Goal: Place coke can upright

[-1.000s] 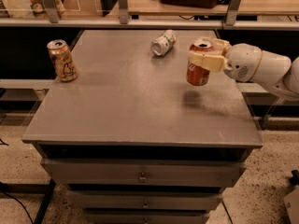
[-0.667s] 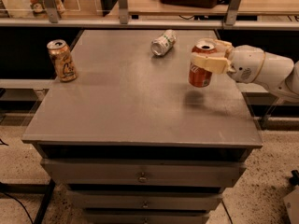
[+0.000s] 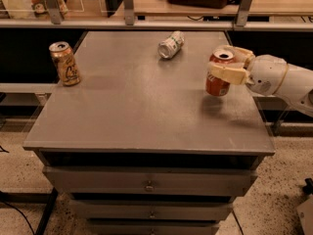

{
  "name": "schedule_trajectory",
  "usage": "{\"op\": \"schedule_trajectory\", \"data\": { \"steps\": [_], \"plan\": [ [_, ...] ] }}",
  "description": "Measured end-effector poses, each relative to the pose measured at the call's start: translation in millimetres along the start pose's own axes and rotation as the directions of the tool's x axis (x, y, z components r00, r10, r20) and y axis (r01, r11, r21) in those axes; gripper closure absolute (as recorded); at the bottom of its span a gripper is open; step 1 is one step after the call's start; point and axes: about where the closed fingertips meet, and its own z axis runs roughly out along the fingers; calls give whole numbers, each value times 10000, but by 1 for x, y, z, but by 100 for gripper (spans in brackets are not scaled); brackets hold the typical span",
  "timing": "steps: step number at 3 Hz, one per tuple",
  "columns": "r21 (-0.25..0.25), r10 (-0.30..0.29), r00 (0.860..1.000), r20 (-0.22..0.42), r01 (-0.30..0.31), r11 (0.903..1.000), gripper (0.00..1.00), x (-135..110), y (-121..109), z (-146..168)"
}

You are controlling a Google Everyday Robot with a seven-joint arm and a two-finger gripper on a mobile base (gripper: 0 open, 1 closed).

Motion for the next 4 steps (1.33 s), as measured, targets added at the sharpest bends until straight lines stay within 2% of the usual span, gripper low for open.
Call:
{"op": "schedule_trajectory", "data": {
  "steps": [1,2,3,4],
  "plan": [
    [-113,132,9999,-98,-133,9998,36,-11,1,-8],
    [-204,221,9997,-115,-224,9995,12,-11,-3,-17],
    [-391,257,9997,-34,-258,9989,0,-4,-9,-19],
    [-403,266,9996,-26,-266,9988,0,-4,-9,-20]
  ]
}}
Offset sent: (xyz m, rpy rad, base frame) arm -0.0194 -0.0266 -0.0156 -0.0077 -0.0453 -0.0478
